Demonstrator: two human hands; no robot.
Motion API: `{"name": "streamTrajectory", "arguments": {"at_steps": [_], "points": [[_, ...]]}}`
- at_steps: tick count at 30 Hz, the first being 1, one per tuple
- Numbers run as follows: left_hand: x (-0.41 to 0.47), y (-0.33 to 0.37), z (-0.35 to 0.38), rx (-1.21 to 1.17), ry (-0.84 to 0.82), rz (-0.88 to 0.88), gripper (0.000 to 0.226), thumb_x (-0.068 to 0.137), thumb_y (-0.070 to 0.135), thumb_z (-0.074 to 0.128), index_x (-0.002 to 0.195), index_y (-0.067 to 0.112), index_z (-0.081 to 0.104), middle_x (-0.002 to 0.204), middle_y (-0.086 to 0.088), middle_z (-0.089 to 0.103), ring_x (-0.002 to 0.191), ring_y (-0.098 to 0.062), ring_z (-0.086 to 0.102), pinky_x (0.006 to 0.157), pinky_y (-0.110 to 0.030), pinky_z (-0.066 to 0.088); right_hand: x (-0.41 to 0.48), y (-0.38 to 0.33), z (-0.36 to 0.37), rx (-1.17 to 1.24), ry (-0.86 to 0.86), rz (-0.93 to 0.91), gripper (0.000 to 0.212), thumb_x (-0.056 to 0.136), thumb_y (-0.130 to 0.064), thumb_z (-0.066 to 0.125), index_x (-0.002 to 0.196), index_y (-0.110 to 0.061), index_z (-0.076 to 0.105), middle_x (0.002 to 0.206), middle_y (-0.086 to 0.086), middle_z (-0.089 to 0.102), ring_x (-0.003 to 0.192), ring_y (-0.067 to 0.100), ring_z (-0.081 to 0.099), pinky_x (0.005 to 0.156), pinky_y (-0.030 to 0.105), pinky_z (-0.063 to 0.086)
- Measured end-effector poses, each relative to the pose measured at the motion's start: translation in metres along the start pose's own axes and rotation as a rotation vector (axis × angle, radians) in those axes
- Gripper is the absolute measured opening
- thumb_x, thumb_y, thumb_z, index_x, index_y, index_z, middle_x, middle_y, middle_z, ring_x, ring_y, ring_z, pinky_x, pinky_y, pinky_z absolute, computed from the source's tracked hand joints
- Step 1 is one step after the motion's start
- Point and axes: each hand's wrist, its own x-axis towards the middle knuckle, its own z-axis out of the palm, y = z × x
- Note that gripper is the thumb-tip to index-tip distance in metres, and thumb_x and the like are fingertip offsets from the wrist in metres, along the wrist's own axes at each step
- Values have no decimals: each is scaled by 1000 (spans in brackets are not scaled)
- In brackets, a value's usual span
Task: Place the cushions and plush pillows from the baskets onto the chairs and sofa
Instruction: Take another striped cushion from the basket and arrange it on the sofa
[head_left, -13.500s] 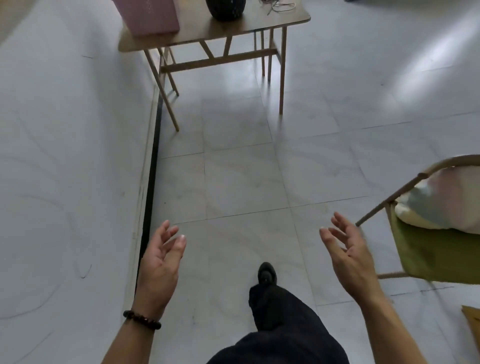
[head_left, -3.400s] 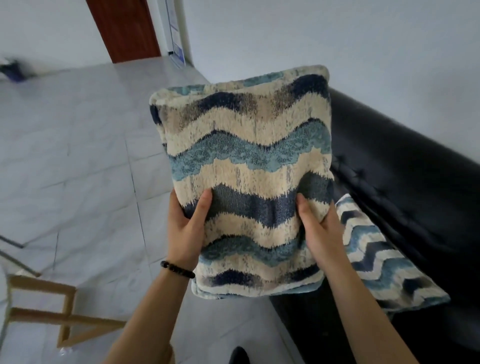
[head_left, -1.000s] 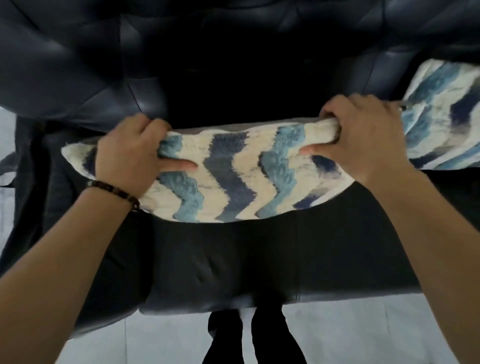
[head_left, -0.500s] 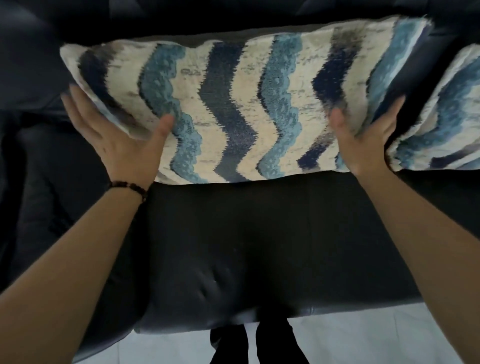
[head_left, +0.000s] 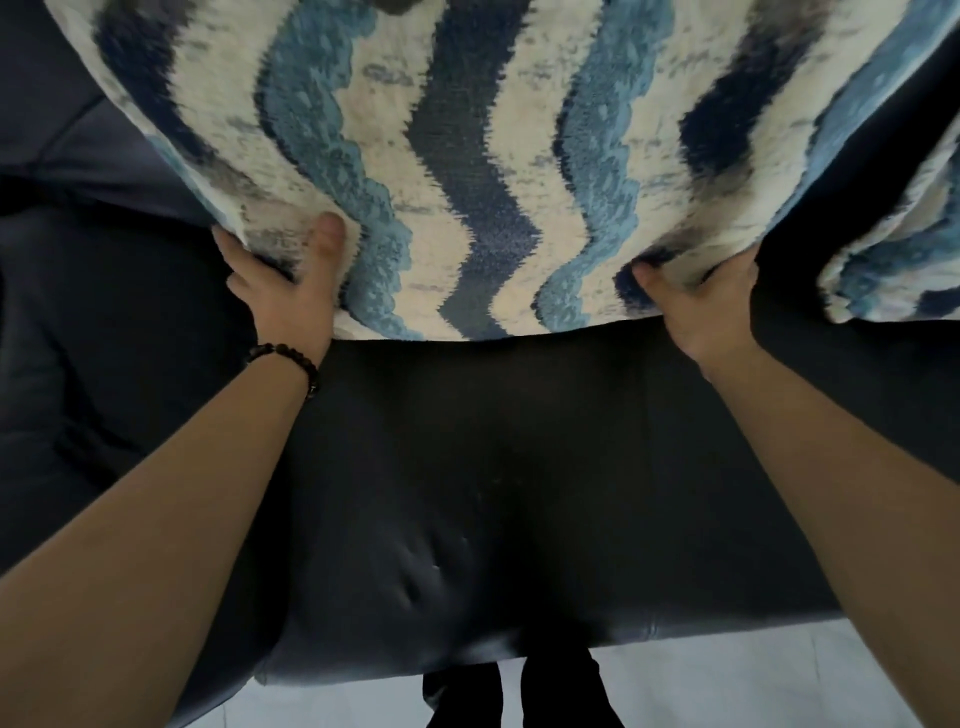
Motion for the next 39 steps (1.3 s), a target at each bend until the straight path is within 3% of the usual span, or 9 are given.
{"name": "streamTrajectory", "arguments": {"at_steps": [4, 8, 10, 16, 21, 24, 30, 35, 39], "points": [[-29, 19, -11, 401, 295, 564, 81, 104, 48, 47, 159, -2, 17, 160, -35, 17, 150, -46, 24, 122, -50, 22, -33, -61, -5, -186, 299, -393, 84, 94, -16, 59, 160, 2, 9, 162, 39, 4, 153, 51, 10, 125, 56, 15], [-22, 59, 0, 917, 356, 980, 63, 104, 49, 40, 157, 17, 27, 153, -42, 31, 144, -58, 30, 112, -76, 14, -32, -127, 24, -633, 355, -936, 65, 103, -49, 51, 153, -11, 38, 150, 43, 36, 141, 62, 31, 117, 72, 17], [-9, 85, 8, 1042, 325, 994, 62, 106, 55, 26, 161, 26, 26, 158, -36, 28, 147, -56, 27, 108, -81, 13, -30, -158, 42, -765, 319, -1035, 65, 103, -61, 40, 153, -19, 45, 152, 33, 42, 142, 59, 34, 115, 73, 21], [25, 99, 14, 1045, 156, 880, 74, 98, 74, 8, 162, 37, -1, 170, -19, 4, 153, -52, 5, 110, -84, 5, 26, -170, 24, -971, 10, -999, 80, 96, -79, 11, 163, -34, 10, 170, 18, 12, 155, 46, 12, 120, 68, 3], [31, 94, 11, 1092, 99, 893, 78, 97, 78, 9, 162, 37, -3, 170, -21, 3, 153, -53, 4, 110, -83, 6, 73, -101, -90, -1084, 135, -693, 70, 102, -71, 11, 161, -37, -2, 166, 27, 13, 153, 51, 11, 116, 77, 8], [21, 99, 14, 1088, 108, 850, 77, 97, 76, 8, 162, 36, -2, 169, -23, 4, 154, -51, 5, 111, -82, 6, 60, -97, -70, -1022, 221, -626, 75, 103, -67, 13, 164, -23, 4, 164, 35, 9, 152, 55, 9, 117, 74, 9], [-23, 32, 18, 1094, 135, 1112, 113, 79, 92, 44, 155, 9, 37, 149, -45, 35, 143, -58, 30, 106, -82, 19, -11, -61, 40, -899, 71, -1228, 105, 89, -84, 41, 160, -23, -8, 162, 35, 16, 145, 57, 28, 116, 74, 16], [31, -19, 1, 1238, -50, 1266, 109, 85, 85, 48, 163, 30, -4, 164, -30, 20, 153, -21, -30, 102, -88, 17, 51, -24, 5, -1127, 3, -1341, 102, 92, -72, 54, 161, -29, -9, 163, 31, 20, 150, 53, 18, 118, 67, 10], [27, -9, -4, 1267, -132, 1167, 110, 88, 79, 54, 157, 37, -22, 164, -33, 14, 156, -40, 0, 105, -87, 17, 57, -3, -64, -1181, -91, -1028, 93, 98, -73, 38, 159, -34, -20, 161, 35, 5, 149, 59, 10, 117, 75, 10]]}}
